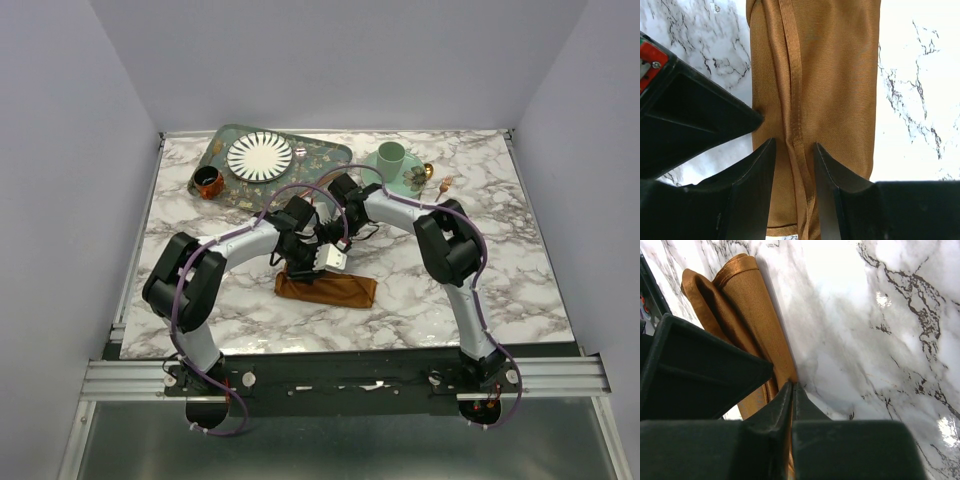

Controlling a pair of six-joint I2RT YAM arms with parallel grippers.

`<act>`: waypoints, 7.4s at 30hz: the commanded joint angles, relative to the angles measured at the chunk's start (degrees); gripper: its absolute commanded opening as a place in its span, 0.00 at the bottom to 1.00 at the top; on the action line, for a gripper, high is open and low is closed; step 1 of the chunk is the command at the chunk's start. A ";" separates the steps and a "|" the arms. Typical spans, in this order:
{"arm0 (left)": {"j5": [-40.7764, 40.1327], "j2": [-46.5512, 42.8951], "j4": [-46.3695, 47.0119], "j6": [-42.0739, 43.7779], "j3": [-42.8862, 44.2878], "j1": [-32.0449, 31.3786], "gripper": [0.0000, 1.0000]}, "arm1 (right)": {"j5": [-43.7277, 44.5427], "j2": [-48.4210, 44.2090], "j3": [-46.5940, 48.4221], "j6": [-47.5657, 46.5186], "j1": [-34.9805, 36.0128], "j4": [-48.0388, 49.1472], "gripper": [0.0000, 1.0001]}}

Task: Fold the napkin into a case and place the utensils inside
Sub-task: Smooth out the smaller rectangle-folded napkin at the center of the board, then pick up the smaller rectangle-folded napkin from the center of the board.

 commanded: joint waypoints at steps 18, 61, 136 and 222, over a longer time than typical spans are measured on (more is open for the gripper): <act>-1.15 2.36 -2.20 0.18 0.62 -2.21 0.29 | -3.78 1.31 -1.13 -1.50 0.97 -1.24 0.01; -10.82 4.91 5.01 -6.85 0.80 -4.93 0.00 | 0.70 -5.01 0.09 -2.12 -1.31 -4.40 0.31; 22.57 -0.09 10.10 -59.17 0.09 16.51 0.31 | 35.60 -29.53 -25.04 -4.14 11.34 5.70 0.29; 21.96 -11.79 6.32 -51.85 -2.10 28.64 0.49 | -2.20 1.48 1.06 -15.22 -1.40 -17.15 0.54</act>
